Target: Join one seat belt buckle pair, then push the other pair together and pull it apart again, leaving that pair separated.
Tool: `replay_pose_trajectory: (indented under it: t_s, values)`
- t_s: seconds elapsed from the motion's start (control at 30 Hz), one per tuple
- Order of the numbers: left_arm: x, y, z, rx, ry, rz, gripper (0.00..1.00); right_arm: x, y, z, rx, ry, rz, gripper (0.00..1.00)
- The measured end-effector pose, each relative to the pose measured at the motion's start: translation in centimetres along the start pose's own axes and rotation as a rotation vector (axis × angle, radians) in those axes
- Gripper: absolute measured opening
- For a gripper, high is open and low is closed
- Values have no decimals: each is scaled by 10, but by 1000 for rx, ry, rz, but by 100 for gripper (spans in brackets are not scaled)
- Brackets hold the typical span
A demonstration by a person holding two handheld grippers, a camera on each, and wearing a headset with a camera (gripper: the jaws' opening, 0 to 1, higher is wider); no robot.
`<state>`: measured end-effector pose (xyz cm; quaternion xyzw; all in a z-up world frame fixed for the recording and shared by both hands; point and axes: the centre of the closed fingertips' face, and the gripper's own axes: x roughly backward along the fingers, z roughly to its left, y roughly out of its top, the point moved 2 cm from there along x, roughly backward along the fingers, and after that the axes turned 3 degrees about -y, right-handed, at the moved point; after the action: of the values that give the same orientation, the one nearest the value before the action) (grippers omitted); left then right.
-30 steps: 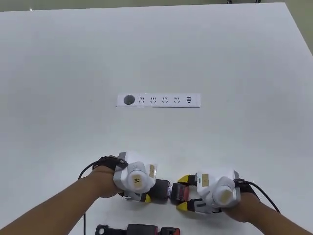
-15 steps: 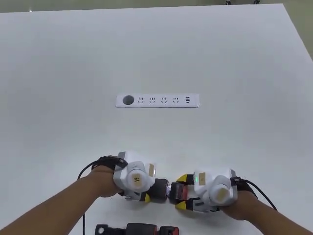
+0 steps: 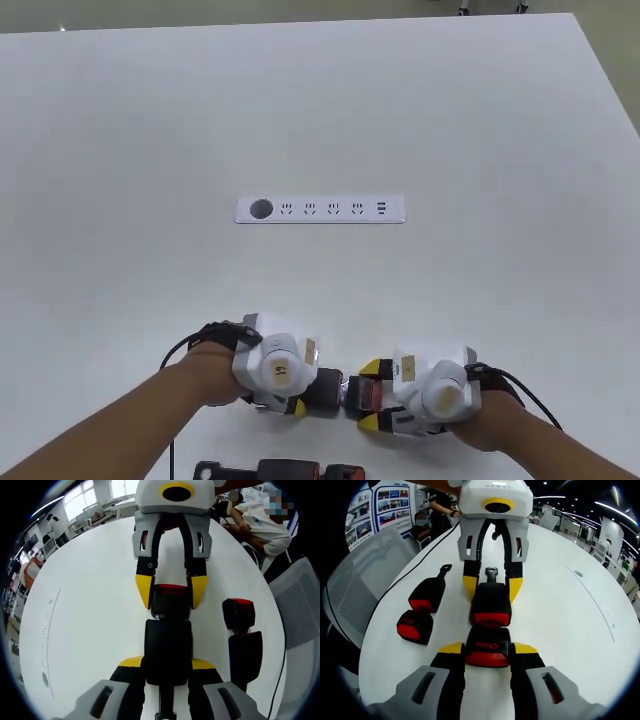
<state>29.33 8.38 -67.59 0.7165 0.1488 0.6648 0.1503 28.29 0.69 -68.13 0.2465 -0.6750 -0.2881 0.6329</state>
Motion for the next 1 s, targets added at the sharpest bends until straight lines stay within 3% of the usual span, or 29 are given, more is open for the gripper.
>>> replay_pose_trajectory:
  t_s: [0.37, 0.7, 1.0]
  values:
    - [3, 2, -1, -10, -4, 2, 33, 2, -3, 2, 13, 5, 22, 32]
    - [4, 4, -2, -31, -12, 27, 33, 16, -5, 5, 25, 13, 43, 32]
    - [5, 4, -2, -35, -15, 27, 33, 21, -16, 4, 27, 23, 50, 33]
